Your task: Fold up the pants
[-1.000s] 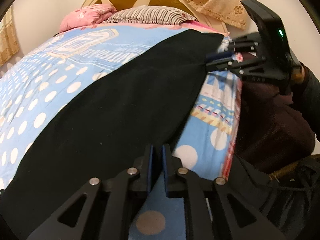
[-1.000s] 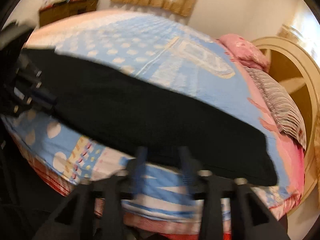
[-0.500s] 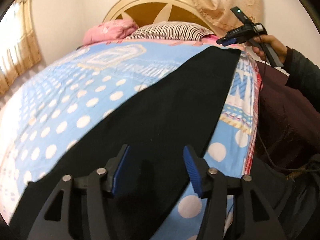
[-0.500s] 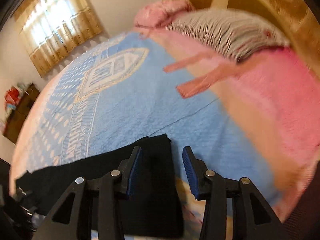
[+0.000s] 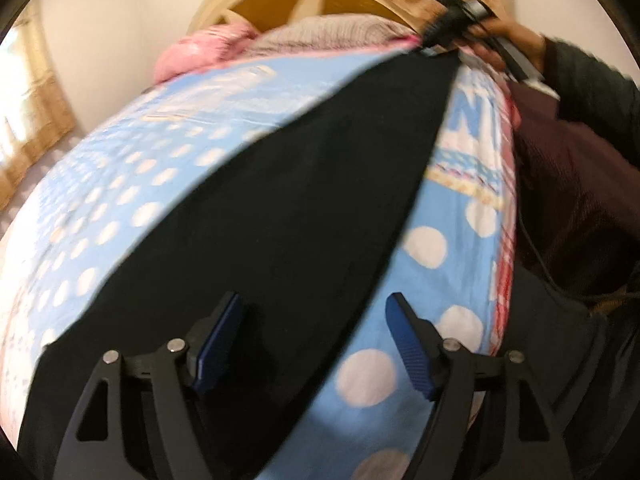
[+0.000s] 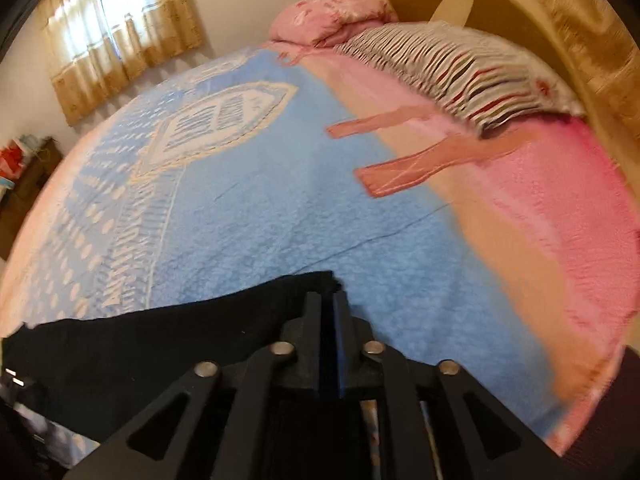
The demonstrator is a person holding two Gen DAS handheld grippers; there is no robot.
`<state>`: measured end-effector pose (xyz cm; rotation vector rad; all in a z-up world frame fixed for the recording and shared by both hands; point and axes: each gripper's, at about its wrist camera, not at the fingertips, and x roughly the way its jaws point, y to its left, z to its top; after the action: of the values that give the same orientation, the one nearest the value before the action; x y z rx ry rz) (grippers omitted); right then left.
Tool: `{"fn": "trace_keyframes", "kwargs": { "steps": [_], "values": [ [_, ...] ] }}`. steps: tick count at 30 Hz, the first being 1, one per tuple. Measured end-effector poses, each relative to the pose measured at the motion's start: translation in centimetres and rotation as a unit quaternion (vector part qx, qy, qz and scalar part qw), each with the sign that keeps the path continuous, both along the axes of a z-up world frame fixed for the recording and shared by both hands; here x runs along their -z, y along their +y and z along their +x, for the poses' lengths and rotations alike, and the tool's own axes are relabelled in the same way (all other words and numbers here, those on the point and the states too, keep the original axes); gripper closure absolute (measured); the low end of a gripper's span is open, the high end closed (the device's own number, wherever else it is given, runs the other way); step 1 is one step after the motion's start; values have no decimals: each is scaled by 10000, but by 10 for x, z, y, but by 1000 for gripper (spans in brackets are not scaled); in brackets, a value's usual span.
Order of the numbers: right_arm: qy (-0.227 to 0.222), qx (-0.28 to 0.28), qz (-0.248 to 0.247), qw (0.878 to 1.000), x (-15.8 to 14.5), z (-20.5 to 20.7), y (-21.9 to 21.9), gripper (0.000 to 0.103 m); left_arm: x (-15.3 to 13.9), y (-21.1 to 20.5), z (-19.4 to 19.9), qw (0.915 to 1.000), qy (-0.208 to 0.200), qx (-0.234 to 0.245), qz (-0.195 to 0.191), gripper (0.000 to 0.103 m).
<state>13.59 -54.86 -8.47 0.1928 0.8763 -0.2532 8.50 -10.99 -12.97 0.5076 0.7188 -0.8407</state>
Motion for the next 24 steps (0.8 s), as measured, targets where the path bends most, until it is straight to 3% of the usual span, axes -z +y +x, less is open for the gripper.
{"fn": "trace_keyframes", "kwargs": {
  "steps": [2,6,9,11,13,16,18,20,24],
  "values": [
    [-167,21,-297,9994,-8,-10,8,63,-13,24,4,9989,-244,-388,-109,27],
    [-630,-33,-600,9962,-30,-24,31,63,-32,105,24,9846,-592,-1641,-76,27],
    [-881,-35,-661,9939,-39,-24,43,62,-37,183,40,9558,-801,-2818,231,36],
    [-1016,-95,-547,9933,-42,-23,52,61,-38,244,52,9248,-679,-3724,370,50],
    [-1058,-215,-478,9930,-41,-17,63,60,-34,296,58,8986,-490,-4352,263,54],
    [-999,-422,-524,9927,-39,-8,85,59,-22,353,64,8730,19,-4875,-164,54],
    [-917,-569,-598,9924,-38,-2,101,59,-16,365,64,8721,256,-4857,-541,53],
    [-860,-690,-668,9917,-36,3,115,59,-12,364,63,8726,242,-4835,-649,55],
    [-806,-914,-732,9898,-34,9,138,59,-10,357,68,8747,264,-4777,-778,71]
  ]
}}
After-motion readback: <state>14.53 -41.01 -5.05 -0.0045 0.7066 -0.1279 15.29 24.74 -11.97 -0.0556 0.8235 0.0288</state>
